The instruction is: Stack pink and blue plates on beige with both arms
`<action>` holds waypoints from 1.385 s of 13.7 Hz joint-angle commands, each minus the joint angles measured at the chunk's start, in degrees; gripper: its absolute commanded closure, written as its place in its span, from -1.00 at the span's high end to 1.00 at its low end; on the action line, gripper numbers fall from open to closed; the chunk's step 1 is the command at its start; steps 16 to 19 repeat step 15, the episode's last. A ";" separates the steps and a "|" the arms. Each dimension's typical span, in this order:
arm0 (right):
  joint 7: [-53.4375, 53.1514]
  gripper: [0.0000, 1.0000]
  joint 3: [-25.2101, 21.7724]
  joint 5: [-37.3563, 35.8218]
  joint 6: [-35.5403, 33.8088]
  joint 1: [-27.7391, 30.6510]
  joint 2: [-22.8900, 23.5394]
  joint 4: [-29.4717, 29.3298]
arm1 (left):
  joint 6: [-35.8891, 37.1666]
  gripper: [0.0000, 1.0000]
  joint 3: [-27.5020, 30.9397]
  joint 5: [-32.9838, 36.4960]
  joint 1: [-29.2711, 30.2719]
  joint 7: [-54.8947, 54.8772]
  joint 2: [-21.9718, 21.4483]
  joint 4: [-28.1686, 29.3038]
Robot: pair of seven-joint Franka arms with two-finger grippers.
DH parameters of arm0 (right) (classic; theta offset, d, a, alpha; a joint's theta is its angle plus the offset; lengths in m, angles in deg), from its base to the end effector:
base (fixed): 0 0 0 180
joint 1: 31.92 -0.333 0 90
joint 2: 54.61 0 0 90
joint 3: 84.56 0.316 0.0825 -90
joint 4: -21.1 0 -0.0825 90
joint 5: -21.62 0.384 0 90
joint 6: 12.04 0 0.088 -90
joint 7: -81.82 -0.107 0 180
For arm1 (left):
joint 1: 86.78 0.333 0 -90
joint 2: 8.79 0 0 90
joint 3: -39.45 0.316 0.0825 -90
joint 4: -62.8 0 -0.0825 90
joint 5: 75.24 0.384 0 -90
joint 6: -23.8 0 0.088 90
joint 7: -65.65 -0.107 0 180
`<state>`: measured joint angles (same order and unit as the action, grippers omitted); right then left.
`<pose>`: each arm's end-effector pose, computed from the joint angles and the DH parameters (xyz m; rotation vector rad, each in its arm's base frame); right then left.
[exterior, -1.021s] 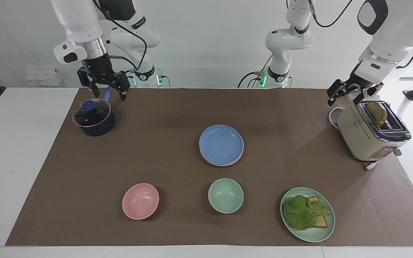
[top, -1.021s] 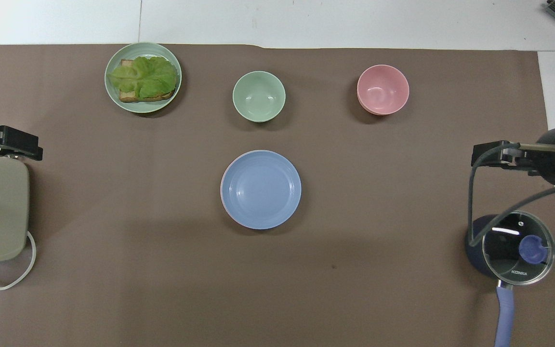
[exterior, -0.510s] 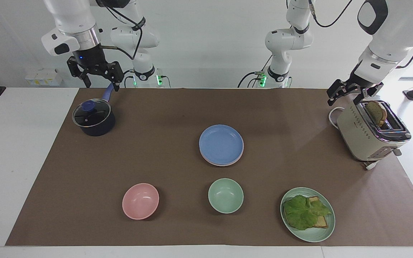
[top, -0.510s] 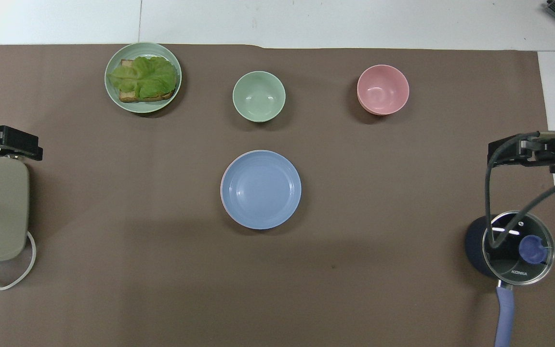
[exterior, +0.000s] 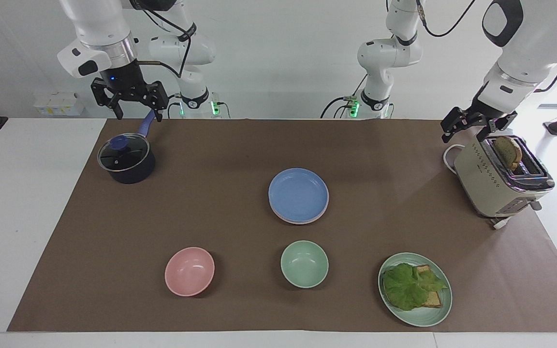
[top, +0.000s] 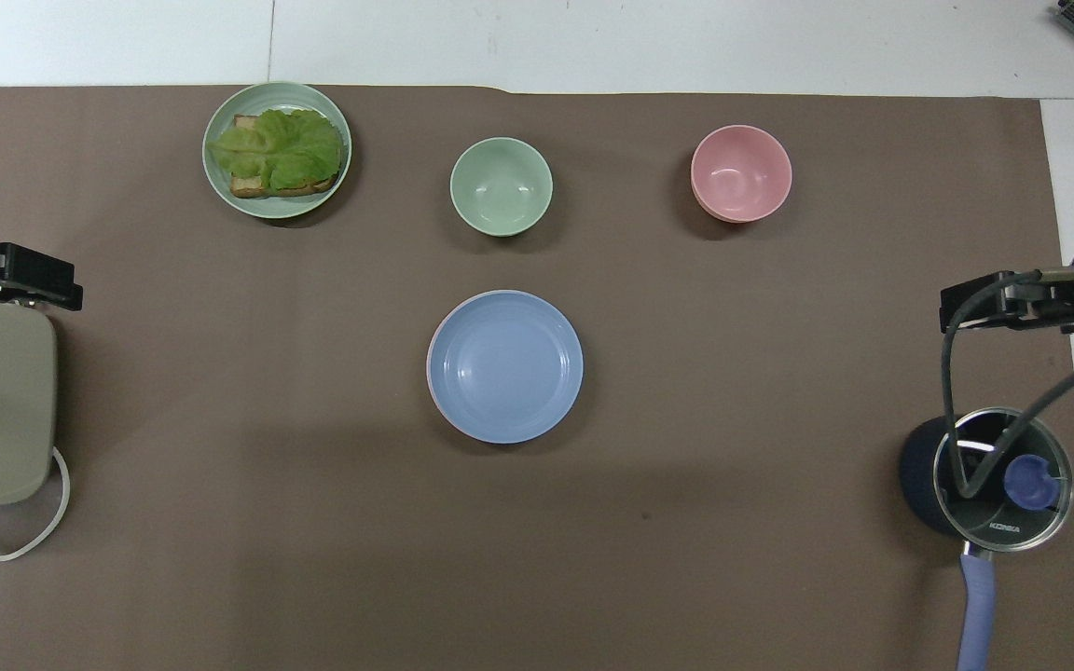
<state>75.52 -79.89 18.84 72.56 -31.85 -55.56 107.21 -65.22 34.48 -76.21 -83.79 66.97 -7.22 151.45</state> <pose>0.5385 0.0382 0.6572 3.0908 -0.0526 -0.0078 0.5608 -0.0205 0.6189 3.1227 -0.0182 -0.0334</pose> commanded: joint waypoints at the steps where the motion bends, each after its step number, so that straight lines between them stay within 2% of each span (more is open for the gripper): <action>1: 1.03 1.00 0.16 2.08 -0.32 1.42 -1.25 1.60 | 0.87 1.00 -0.39 1.15 0.35 0.26 -0.34 -0.06; 19: -1.17 1.00 0.16 3.05 0.38 1.42 -1.25 1.60 | 0.87 1.00 -0.39 1.15 0.35 0.26 -0.34 -0.06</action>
